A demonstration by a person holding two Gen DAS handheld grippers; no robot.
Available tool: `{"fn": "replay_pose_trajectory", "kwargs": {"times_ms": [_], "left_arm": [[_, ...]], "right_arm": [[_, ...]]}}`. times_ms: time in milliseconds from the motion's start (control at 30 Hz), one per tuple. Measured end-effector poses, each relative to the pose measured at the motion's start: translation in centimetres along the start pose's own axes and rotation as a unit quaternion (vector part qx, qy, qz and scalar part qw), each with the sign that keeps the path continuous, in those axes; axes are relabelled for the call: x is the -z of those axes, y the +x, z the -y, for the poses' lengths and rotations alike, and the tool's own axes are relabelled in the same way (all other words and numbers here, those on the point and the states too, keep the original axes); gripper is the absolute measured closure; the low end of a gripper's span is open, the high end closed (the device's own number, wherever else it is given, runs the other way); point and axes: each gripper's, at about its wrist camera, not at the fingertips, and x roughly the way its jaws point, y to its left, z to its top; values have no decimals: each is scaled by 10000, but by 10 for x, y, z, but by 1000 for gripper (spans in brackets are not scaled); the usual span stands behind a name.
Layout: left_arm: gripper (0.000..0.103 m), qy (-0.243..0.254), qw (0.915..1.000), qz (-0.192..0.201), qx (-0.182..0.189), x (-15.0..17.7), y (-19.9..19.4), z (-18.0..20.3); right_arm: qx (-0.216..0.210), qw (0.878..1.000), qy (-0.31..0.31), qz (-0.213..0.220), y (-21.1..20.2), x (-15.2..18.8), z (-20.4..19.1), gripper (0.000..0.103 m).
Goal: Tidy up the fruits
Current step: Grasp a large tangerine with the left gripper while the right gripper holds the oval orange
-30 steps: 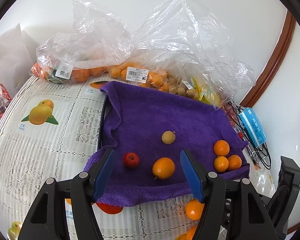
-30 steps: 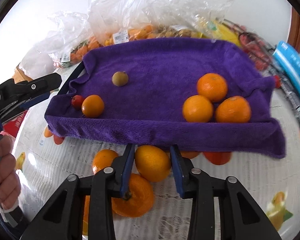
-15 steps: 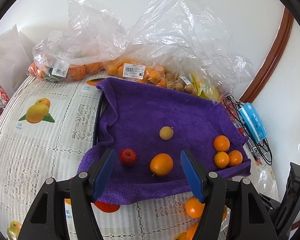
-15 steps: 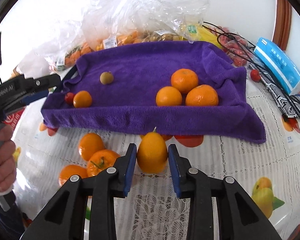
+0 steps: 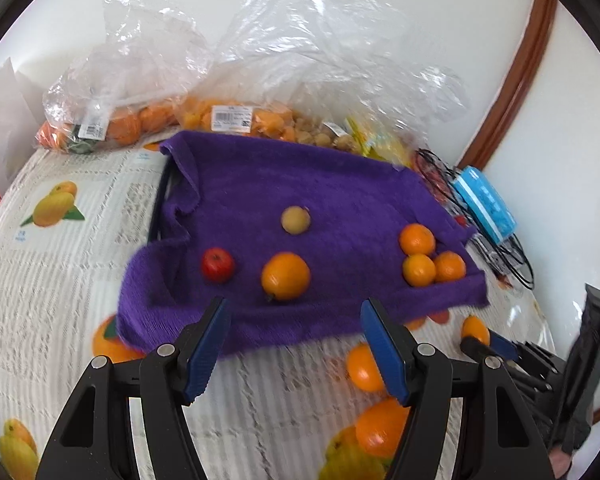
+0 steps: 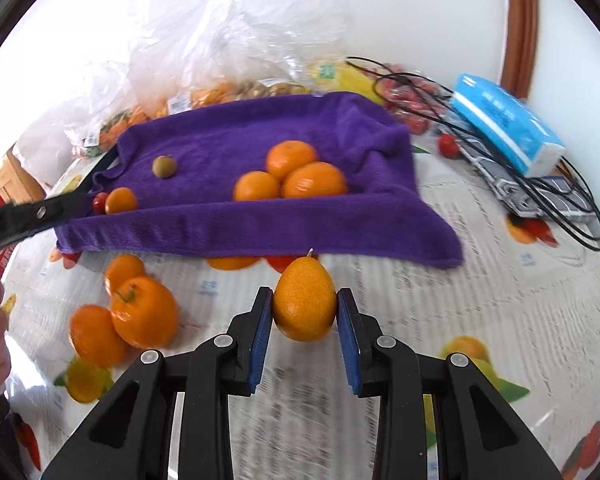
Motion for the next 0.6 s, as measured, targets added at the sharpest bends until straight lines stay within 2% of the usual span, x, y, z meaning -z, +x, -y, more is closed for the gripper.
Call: {"fn": "replay_pose_trajectory", "kwargs": {"times_ms": [133, 300, 500, 600], "left_arm": [[37, 202, 9988, -174, 415, 23, -8, 16], [37, 599, 9968, -432, 297, 47, -4, 42], [38, 726, 9953, -591, 253, 64, 5, 55], [43, 784, 9948, -635, 165, 68, 11, 59]], "right_arm": [[22, 10000, 26, -24, 0, 8, 7, 71], [27, 10000, -38, 43, -10, 12, 12, 71], [92, 9999, -106, 96, -24, 22, 17, 71], [115, 9998, -119, 99, -27, 27, 17, 71]]}}
